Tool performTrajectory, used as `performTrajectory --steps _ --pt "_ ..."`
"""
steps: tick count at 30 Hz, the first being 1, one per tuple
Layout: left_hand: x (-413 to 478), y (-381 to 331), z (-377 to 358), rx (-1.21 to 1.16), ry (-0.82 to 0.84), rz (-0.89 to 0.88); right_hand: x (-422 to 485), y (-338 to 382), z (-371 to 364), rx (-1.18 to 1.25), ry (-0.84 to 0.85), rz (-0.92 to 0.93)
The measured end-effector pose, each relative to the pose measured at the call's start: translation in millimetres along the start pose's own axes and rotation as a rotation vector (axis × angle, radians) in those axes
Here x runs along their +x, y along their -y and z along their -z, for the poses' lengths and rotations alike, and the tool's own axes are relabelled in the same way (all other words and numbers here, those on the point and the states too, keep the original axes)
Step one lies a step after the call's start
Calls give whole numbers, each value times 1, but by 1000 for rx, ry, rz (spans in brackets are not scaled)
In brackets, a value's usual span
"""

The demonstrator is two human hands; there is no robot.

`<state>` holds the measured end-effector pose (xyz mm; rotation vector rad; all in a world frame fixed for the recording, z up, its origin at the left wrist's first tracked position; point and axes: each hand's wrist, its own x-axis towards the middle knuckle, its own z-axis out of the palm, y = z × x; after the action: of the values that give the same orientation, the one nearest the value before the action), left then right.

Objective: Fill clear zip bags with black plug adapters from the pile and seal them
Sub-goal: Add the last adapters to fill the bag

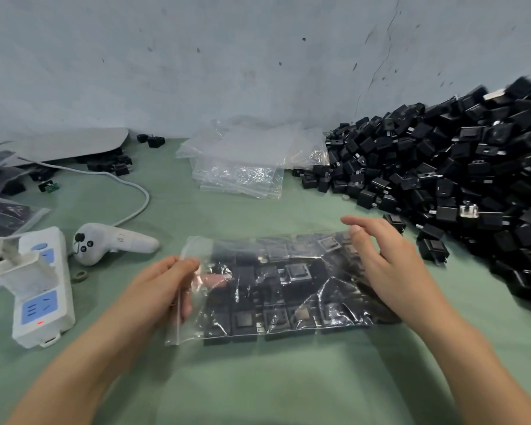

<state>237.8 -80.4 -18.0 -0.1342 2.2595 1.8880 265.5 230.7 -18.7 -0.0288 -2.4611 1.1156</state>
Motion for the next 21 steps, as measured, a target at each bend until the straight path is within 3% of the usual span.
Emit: performTrajectory --steps 5,8,13,17,21 --pt "-1 1 -9 -44 77 16 5 -5 5 121 -77 -127" --pt "2 0 2 -109 1 41 7 -8 12 153 -172 -210" --pt "17 6 28 -202 -267 -6 6 -35 33 -396 -405 -357" --pt "27 16 35 -92 -408 -70 7 -59 38 -505 -132 -515" --pt "37 16 30 -36 -427 -110 19 -70 33 -591 1 -472"
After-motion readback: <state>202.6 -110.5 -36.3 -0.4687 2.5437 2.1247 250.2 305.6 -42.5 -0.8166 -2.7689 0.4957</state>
